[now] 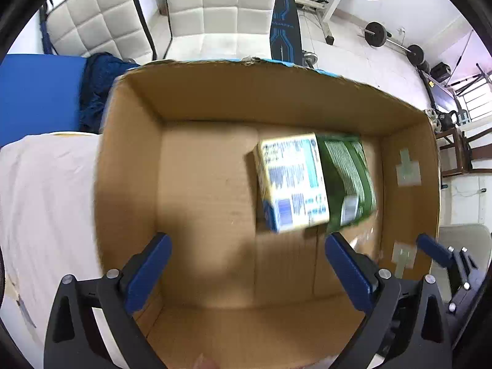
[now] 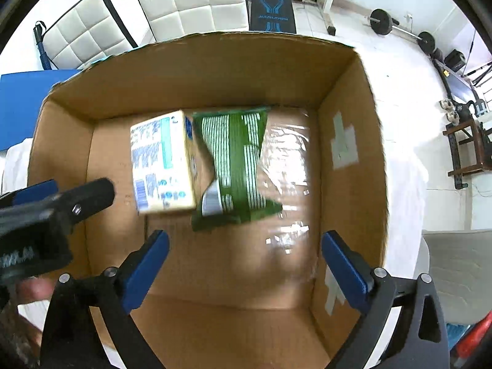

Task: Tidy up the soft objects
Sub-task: 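Open both tools to release the packs and lift out of the box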

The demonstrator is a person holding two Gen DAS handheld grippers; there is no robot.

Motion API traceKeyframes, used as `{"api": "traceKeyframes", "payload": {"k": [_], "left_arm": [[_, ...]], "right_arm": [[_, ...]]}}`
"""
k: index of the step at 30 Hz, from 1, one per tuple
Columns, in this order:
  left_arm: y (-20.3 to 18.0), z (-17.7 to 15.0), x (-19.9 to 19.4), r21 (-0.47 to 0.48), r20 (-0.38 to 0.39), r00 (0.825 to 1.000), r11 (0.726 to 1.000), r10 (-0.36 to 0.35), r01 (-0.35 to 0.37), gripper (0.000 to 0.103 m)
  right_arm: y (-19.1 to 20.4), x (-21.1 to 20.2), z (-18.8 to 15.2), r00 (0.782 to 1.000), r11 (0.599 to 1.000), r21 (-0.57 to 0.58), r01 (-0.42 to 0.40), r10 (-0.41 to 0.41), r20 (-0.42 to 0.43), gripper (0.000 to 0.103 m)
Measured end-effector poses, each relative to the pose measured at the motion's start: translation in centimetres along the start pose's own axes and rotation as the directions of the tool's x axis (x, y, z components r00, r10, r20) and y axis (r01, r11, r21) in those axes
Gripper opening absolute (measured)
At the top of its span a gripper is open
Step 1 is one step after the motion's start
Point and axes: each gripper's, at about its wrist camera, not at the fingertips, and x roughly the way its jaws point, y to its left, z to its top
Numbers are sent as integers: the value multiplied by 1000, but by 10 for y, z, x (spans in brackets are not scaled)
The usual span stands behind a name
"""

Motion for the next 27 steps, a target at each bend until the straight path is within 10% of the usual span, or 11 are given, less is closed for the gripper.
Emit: {"api": "traceKeyframes", "payload": {"k": [27], "left_arm": [[-10, -102, -125, -18, 248, 968, 1000, 21, -17, 102]], "right_arm": [[24, -175, -135, 980, 999, -26, -38, 42, 194, 101]]}}
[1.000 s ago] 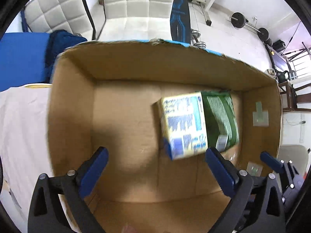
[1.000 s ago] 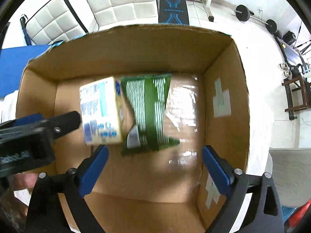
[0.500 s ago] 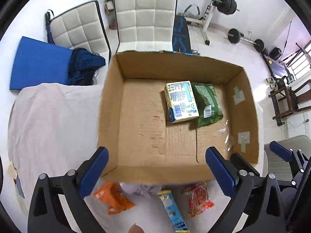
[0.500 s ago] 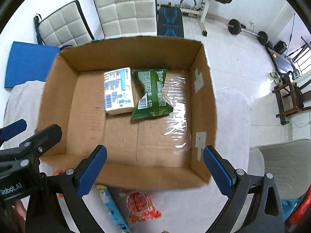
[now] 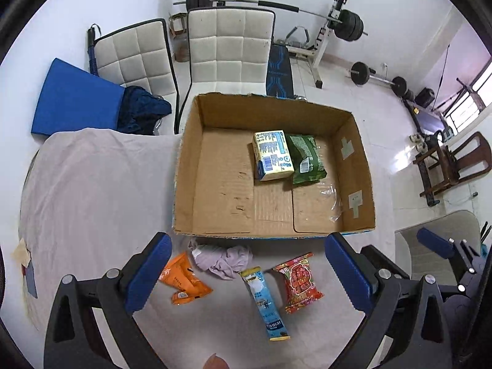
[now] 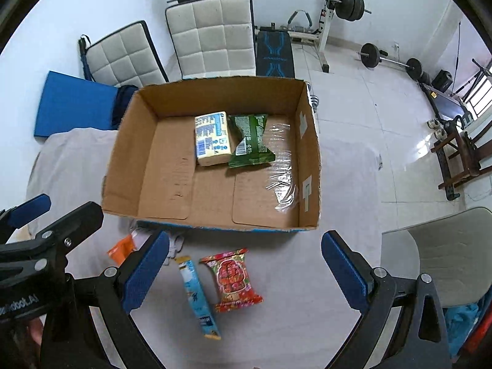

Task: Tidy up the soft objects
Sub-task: 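Open both tools to release the packs and lift out of the box, then grasp the orange snack bag with the left tool while the right tool grasps the red floral bag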

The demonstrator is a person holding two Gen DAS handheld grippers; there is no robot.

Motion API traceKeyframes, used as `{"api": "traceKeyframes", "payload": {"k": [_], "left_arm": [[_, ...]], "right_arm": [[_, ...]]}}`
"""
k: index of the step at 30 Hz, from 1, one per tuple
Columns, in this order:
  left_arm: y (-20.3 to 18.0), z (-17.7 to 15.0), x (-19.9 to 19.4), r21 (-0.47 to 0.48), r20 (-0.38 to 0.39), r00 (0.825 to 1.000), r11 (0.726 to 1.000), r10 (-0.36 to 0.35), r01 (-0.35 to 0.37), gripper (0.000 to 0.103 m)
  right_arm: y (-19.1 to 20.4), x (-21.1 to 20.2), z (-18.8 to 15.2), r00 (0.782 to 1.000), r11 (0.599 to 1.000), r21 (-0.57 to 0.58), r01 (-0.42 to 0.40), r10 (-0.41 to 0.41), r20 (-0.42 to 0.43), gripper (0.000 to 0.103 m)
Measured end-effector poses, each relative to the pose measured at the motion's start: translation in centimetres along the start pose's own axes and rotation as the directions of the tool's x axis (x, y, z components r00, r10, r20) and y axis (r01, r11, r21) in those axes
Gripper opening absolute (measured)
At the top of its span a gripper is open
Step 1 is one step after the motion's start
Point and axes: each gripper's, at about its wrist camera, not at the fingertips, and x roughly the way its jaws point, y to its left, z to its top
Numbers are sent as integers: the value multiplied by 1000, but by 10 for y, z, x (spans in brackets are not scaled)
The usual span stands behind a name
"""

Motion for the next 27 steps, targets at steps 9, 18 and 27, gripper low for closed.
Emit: {"api": "traceKeyframes", "payload": {"k": [9, 18, 27], "left_arm": [[57, -57, 49, -40, -120, 981, 987, 151, -157, 102], [119, -112, 148, -218, -370, 927, 966, 52, -142, 102], [138, -109, 214, -360, -429, 901, 926, -59, -111, 102]], "right_arm": [[6, 64, -50, 988, 998, -63, 17, -26, -154, 101], [1, 180, -93, 940, 999, -31, 23, -33, -341, 99], [-6, 216, -104, 905, 998, 60, 3, 23, -424, 65]]}}
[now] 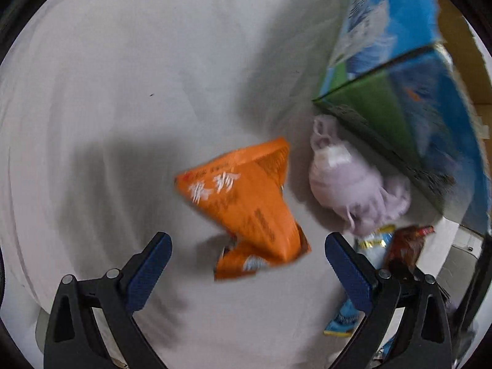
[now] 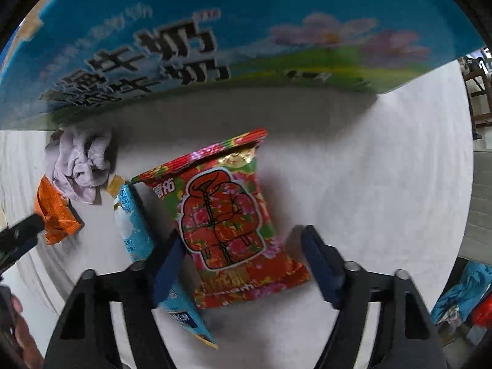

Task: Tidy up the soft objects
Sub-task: 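Grasp the orange snack bag with the left tool while the right tool grasps the red floral bag, then carry both bags over the box and lower them inside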

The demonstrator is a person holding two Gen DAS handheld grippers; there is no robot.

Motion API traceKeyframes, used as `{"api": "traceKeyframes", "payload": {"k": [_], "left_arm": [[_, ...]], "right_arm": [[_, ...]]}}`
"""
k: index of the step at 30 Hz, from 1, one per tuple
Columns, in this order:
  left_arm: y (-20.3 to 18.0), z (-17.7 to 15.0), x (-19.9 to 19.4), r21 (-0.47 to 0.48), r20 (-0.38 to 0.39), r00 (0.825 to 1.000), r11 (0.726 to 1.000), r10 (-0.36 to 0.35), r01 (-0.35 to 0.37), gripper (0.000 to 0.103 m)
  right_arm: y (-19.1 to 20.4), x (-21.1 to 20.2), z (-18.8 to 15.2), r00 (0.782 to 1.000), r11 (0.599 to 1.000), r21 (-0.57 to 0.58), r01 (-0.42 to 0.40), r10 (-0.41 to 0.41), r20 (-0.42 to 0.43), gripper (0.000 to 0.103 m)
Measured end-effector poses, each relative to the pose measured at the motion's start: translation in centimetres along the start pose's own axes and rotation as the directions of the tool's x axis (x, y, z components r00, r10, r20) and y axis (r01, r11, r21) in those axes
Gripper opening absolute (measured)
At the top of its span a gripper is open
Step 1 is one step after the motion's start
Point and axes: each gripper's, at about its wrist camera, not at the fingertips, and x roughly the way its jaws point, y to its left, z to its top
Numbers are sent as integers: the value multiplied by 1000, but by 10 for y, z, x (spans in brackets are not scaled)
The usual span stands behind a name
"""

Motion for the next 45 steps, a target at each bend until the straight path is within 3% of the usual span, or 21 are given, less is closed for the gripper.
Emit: {"api": "traceKeyframes", "payload": {"k": [1, 3, 5, 6, 12, 17, 26, 28, 37, 45], "left_arm": [[-3, 2, 3, 10, 0, 1000, 1000, 4, -4, 101], [-10, 4, 9, 45, 3, 999, 998, 34, -34, 89], [-16, 1, 15, 83, -11, 999, 996, 44, -43, 56], [-18, -3, 18, 99, -21, 999, 994, 44, -42, 52], [-25, -65, 24, 184, -24, 994, 978, 102, -96, 51], [-39, -97, 34, 194, -32, 996, 978, 81, -74, 51], [-70, -109, 43, 225, 22, 991, 965, 130, -132, 51], [-70, -109, 40, 229, 31, 990, 963, 136, -140, 51], [-67, -107, 23, 241, 48, 990, 960, 133, -141, 50], [-101, -126, -37, 291, 119, 993, 955, 22, -56, 49]], "right_arm": [[2, 1, -2, 1000, 1000, -12, 7, -7, -2, 63], [4, 3, -6, 1000, 999, -34, 27, -27, -5, 57], [4, 1, -12, 999, 998, -36, 42, -42, -1, 54], [2, 2, -16, 999, 998, -34, 48, -48, -7, 53], [-7, 5, -55, 995, 996, -60, 71, -75, -73, 52], [-6, 8, -67, 992, 993, -72, 90, -96, -78, 53], [3, 12, -61, 989, 994, -24, 111, -112, -93, 54], [-1, 12, -44, 990, 995, -3, 100, -100, -97, 54], [-1, 7, -44, 991, 995, -8, 102, -102, -88, 49], [3, -40, -55, 999, 999, -34, 27, -28, -25, 48]]}}
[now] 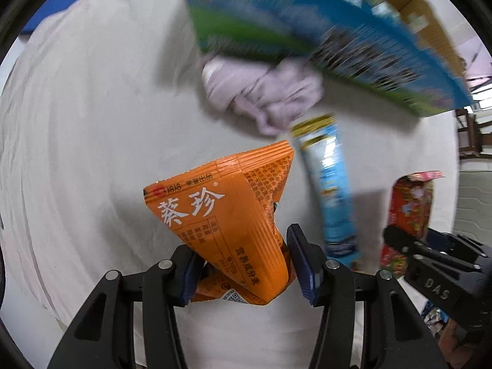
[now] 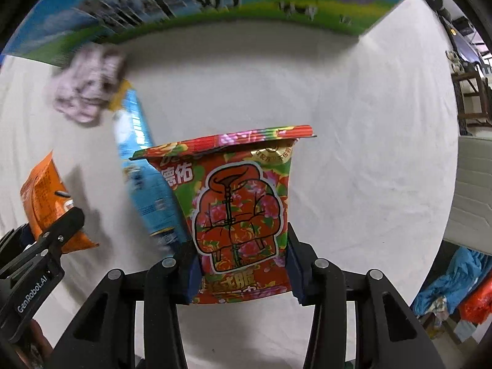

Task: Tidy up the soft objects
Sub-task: 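Carry both bags over the box and lower them inside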

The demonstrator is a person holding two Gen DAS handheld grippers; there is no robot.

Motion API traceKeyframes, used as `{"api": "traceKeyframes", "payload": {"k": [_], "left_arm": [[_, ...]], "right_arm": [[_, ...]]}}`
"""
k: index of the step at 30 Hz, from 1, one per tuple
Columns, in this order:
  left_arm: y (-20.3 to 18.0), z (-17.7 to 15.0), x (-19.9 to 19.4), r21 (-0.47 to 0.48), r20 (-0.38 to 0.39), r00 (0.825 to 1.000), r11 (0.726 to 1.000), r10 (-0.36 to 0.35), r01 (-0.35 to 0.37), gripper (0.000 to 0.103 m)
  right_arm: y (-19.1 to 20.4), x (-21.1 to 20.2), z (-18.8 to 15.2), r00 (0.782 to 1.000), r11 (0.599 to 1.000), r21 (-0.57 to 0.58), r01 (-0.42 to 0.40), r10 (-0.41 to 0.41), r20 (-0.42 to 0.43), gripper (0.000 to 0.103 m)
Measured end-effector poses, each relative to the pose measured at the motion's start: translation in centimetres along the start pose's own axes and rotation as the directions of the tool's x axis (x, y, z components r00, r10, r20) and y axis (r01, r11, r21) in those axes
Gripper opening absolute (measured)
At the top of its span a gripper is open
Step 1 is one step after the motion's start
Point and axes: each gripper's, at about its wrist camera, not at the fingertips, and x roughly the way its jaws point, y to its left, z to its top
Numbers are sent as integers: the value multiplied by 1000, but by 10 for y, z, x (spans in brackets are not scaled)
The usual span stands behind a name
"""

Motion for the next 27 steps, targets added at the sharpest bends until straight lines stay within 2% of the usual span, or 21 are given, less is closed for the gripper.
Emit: {"api": "traceKeyframes", "payload": {"k": [5, 10, 13, 15, 20, 27], "left_arm": [[-26, 9, -57, 36, 81, 993, 996, -81, 78, 49], [-35, 45, -112, 91, 159, 974, 984, -163, 150, 49], [-34, 72, -135, 118, 197, 965, 981, -172, 151, 49], [-34, 94, -141, 124, 218, 963, 983, -158, 133, 49], [-18, 148, -134, 103, 199, 973, 990, -118, 99, 49], [-1, 212, -94, 85, 131, 989, 995, -67, 57, 49]], "right_arm": [[-4, -63, -2, 994, 998, -17, -60, 61, 91, 48], [-11, -134, 10, 972, 993, -26, -114, 117, 205, 48], [-10, -167, 25, 954, 990, -25, -141, 143, 262, 48], [-9, -181, 37, 945, 992, -18, -127, 127, 300, 48], [-9, -180, 81, 943, 997, 22, -69, 58, 326, 48], [-12, -154, 137, 960, 996, 80, -26, 3, 279, 48]]}}
